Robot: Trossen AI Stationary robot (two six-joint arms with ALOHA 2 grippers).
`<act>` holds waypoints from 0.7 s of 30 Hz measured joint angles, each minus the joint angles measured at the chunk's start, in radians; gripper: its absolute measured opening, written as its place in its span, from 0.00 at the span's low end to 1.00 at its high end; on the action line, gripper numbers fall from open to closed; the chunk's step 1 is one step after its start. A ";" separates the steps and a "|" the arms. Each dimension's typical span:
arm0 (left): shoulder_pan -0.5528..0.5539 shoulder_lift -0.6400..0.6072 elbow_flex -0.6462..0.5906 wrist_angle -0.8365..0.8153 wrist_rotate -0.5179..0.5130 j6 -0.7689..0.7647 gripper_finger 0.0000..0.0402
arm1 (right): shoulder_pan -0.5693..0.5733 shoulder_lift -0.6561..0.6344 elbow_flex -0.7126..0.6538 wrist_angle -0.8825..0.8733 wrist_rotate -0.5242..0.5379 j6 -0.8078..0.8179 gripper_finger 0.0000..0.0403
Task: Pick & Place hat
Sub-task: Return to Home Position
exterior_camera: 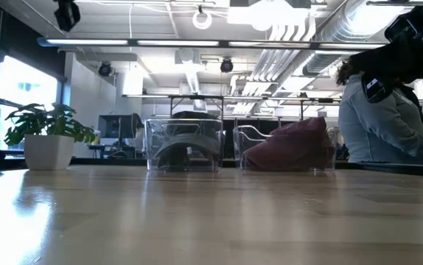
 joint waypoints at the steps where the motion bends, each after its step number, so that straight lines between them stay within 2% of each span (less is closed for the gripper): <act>1: 0.000 -0.021 -0.035 0.035 0.000 0.032 0.00 | 0.000 0.000 0.000 0.000 0.000 0.000 0.00; 6: 0.000 -0.080 -0.209 0.202 0.041 0.173 0.00 | 0.000 0.000 0.000 0.000 -0.002 0.000 0.00; 12: 0.000 -0.079 -0.387 0.505 0.105 0.308 0.00 | 0.000 0.000 0.000 0.000 -0.002 0.000 0.00; 15: 0.000 -0.072 -0.418 0.485 0.077 0.307 0.00 | 0.000 0.000 0.000 0.000 -0.003 0.000 0.00; 21: 0.000 -0.070 -0.427 0.336 0.067 0.266 0.00 | 0.000 0.000 0.000 0.000 -0.003 0.000 0.00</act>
